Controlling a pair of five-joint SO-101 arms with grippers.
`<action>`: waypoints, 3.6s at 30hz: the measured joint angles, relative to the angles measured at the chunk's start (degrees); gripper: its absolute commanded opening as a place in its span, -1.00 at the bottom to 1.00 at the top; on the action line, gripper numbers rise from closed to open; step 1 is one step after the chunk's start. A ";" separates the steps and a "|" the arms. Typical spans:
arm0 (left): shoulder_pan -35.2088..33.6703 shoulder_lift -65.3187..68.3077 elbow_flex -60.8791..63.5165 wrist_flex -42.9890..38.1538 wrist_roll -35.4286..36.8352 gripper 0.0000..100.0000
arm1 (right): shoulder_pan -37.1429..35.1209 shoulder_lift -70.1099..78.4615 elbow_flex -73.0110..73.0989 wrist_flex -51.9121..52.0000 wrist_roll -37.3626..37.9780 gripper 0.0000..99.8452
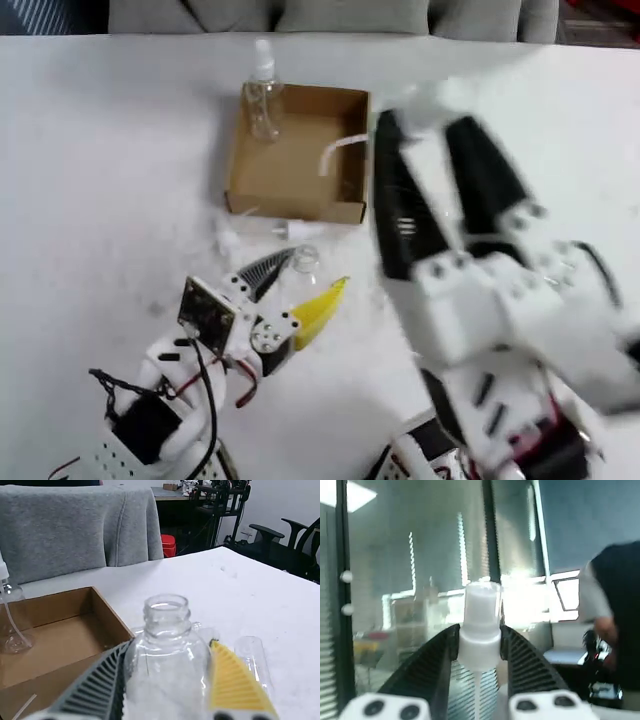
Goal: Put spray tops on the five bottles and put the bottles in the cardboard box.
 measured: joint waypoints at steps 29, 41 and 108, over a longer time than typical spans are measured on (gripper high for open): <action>-4.13 0.00 7.91 -8.35 0.00 -0.95 | -3.25 -12.04 25.76 -2.29 0.00 -0.97; -4.22 0.00 7.91 -8.35 0.00 -0.95 | -3.34 -13.27 29.89 -2.29 0.00 -0.97; -4.40 0.00 8.18 -8.35 0.00 -0.95 | -10.37 -12.31 38.68 19.34 8.18 -0.48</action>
